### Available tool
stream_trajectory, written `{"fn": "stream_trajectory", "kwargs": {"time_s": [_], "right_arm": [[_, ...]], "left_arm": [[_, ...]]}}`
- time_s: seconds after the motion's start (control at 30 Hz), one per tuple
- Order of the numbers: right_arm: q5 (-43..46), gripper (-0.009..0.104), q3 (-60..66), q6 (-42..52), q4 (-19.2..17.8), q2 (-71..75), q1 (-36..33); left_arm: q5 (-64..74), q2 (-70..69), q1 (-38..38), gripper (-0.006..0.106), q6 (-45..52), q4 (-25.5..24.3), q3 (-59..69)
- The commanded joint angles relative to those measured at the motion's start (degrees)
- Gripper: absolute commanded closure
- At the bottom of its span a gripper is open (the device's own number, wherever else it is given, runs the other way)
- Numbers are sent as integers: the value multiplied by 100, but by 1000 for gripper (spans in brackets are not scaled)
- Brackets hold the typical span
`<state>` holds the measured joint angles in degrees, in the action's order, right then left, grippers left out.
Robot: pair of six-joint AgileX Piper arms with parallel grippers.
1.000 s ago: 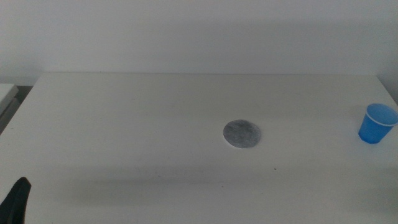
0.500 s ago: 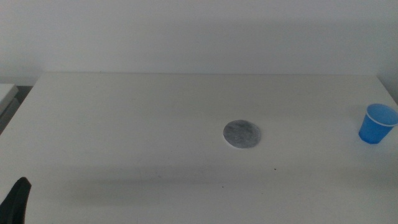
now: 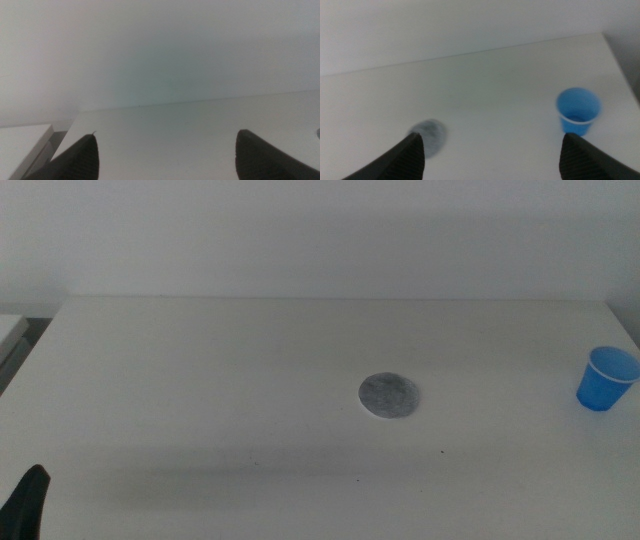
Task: Place an empty cup on a cup mat.
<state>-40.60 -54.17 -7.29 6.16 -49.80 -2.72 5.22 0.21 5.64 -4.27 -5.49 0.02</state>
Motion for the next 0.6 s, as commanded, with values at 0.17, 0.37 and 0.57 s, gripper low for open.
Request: {"fn": "stream_trajectory", "kwargs": {"time_s": [0.17, 0.37, 0.57], "right_arm": [[-305, 4, -564, -149, 141, -651, 46], [-957, 4, -1438, -612, -821, -1683, 60], [-1758, 5, -2627, -612, -885, -3131, 723]], "left_arm": [[-32, -21, 10, 7, -16, -1, -2], [-32, -21, 10, 7, -16, -1, -2], [-32, -21, 10, 7, -16, -1, -2]]}}
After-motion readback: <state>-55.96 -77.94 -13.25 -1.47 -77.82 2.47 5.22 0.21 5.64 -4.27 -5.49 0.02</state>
